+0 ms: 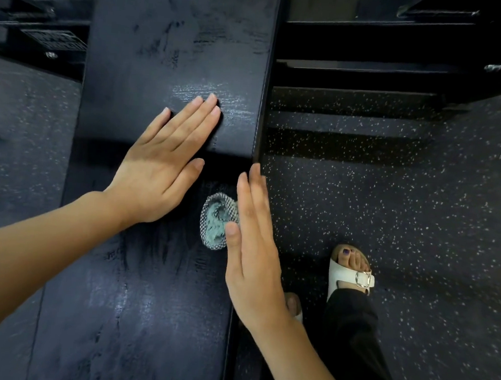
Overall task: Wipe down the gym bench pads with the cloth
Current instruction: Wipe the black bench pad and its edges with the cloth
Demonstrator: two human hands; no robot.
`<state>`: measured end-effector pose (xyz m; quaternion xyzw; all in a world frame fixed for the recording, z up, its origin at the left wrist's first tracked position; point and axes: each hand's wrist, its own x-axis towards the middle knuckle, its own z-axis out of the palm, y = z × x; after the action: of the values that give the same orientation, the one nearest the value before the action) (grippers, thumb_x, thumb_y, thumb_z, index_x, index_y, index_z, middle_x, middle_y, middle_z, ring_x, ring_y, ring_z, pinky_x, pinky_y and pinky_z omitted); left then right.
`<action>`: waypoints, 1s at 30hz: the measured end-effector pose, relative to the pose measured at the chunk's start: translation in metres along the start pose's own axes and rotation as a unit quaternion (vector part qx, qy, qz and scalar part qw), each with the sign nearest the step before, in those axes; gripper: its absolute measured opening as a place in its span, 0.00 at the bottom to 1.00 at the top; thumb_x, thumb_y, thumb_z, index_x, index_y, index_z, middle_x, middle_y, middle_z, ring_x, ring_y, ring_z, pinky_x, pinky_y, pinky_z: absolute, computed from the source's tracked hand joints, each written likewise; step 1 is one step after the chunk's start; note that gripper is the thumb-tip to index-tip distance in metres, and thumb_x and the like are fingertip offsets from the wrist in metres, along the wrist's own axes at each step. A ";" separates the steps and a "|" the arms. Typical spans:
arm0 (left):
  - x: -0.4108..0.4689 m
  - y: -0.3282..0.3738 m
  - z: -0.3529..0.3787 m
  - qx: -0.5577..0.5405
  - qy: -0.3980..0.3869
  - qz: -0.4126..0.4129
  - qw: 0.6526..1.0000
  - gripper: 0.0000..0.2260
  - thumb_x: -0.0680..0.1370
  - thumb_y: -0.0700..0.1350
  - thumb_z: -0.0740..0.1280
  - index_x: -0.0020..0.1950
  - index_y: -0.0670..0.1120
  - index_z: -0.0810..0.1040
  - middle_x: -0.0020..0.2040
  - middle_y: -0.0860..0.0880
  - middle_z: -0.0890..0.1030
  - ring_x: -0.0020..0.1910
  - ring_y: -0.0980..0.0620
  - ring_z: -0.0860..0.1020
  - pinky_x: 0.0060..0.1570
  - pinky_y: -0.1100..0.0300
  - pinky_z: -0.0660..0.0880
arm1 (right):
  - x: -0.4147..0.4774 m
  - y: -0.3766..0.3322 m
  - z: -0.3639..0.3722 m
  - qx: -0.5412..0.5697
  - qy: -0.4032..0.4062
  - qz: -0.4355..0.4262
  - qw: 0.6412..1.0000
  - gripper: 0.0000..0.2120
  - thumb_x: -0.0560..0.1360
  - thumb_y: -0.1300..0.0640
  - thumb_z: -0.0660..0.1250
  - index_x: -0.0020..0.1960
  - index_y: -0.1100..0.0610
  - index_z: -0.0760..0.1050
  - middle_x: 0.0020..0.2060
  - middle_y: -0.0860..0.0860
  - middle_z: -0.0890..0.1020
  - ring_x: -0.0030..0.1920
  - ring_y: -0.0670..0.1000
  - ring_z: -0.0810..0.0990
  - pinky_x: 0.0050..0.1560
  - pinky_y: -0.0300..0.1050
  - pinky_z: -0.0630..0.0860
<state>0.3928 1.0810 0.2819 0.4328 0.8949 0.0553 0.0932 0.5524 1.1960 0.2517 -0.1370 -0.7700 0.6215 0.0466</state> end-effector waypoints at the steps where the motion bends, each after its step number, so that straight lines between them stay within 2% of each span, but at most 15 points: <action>1: 0.000 0.000 0.000 0.000 0.000 0.000 1.000 0.26 0.82 0.46 0.50 0.81 0.43 0.53 0.81 0.49 0.52 0.80 0.53 0.50 0.78 0.53 0.46 | 0.006 0.000 -0.001 0.005 0.000 0.002 1.000 0.25 0.84 0.56 0.50 0.80 0.58 0.51 0.80 0.46 0.48 0.80 0.47 0.45 0.78 0.44 0.47; 10: 0.003 0.002 0.004 -0.010 0.020 -0.043 0.999 0.27 0.82 0.48 0.50 0.81 0.44 0.52 0.81 0.50 0.51 0.80 0.52 0.49 0.78 0.52 0.46 | 0.080 0.005 -0.014 0.013 -0.002 -0.021 1.000 0.25 0.85 0.55 0.50 0.80 0.58 0.51 0.79 0.47 0.47 0.80 0.48 0.45 0.79 0.50 0.51; 12: 0.003 0.002 0.003 -0.009 0.018 -0.045 0.999 0.27 0.82 0.48 0.50 0.81 0.44 0.52 0.81 0.50 0.52 0.80 0.52 0.50 0.78 0.52 0.46 | 0.101 0.003 -0.019 0.015 -0.002 -0.020 1.000 0.25 0.85 0.53 0.49 0.80 0.59 0.51 0.80 0.49 0.48 0.80 0.48 0.45 0.79 0.45 0.48; 14: 0.004 0.002 0.003 -0.007 0.016 -0.046 0.999 0.27 0.82 0.48 0.51 0.81 0.44 0.52 0.81 0.50 0.52 0.80 0.52 0.50 0.78 0.52 0.46 | 0.120 0.001 -0.022 0.002 0.012 -0.016 1.000 0.24 0.85 0.56 0.50 0.80 0.60 0.52 0.80 0.52 0.49 0.80 0.49 0.45 0.77 0.37 0.45; 16: 0.004 0.001 0.003 -0.007 0.013 -0.046 0.999 0.27 0.82 0.48 0.51 0.81 0.45 0.52 0.81 0.50 0.52 0.80 0.52 0.50 0.78 0.53 0.46 | 0.126 0.001 -0.022 -0.004 0.027 -0.016 0.999 0.24 0.85 0.58 0.50 0.79 0.60 0.52 0.80 0.53 0.49 0.80 0.50 0.45 0.78 0.39 0.45; 18: 0.005 0.001 0.002 -0.009 0.012 -0.048 0.999 0.27 0.82 0.48 0.51 0.81 0.45 0.52 0.81 0.50 0.52 0.80 0.53 0.50 0.78 0.54 0.46 | 0.121 0.001 -0.019 -0.008 0.028 -0.019 0.999 0.24 0.85 0.59 0.50 0.80 0.61 0.51 0.80 0.53 0.49 0.80 0.49 0.45 0.79 0.48 0.45; 22: 0.010 -0.002 0.001 -0.008 0.012 -0.049 0.999 0.26 0.83 0.49 0.49 0.81 0.46 0.51 0.81 0.51 0.51 0.80 0.54 0.49 0.78 0.54 0.45 | 0.094 -0.001 -0.017 -0.008 0.008 -0.018 1.000 0.27 0.83 0.52 0.48 0.80 0.59 0.51 0.80 0.49 0.47 0.80 0.46 0.43 0.78 0.44 0.42; 26: 0.016 -0.005 -0.001 0.004 0.017 -0.042 0.999 0.25 0.84 0.50 0.48 0.81 0.45 0.51 0.81 0.50 0.51 0.80 0.52 0.50 0.78 0.54 0.46 | 0.059 -0.001 -0.014 -0.019 -0.013 -0.011 1.000 0.25 0.85 0.56 0.51 0.80 0.55 0.49 0.80 0.46 0.45 0.80 0.47 0.42 0.79 0.51 0.45; 30: 0.029 -0.010 -0.002 0.028 0.030 -0.046 0.998 0.26 0.83 0.47 0.49 0.81 0.44 0.52 0.81 0.49 0.52 0.80 0.52 0.51 0.78 0.54 0.47 | 0.048 -0.002 -0.010 -0.011 -0.011 -0.007 1.000 0.26 0.84 0.55 0.48 0.80 0.56 0.48 0.80 0.45 0.45 0.80 0.47 0.43 0.78 0.42 0.44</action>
<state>0.3669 1.0971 0.2787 0.3918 0.9175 0.0390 0.0563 0.5091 1.2182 0.2517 -0.1250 -0.7784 0.6138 0.0409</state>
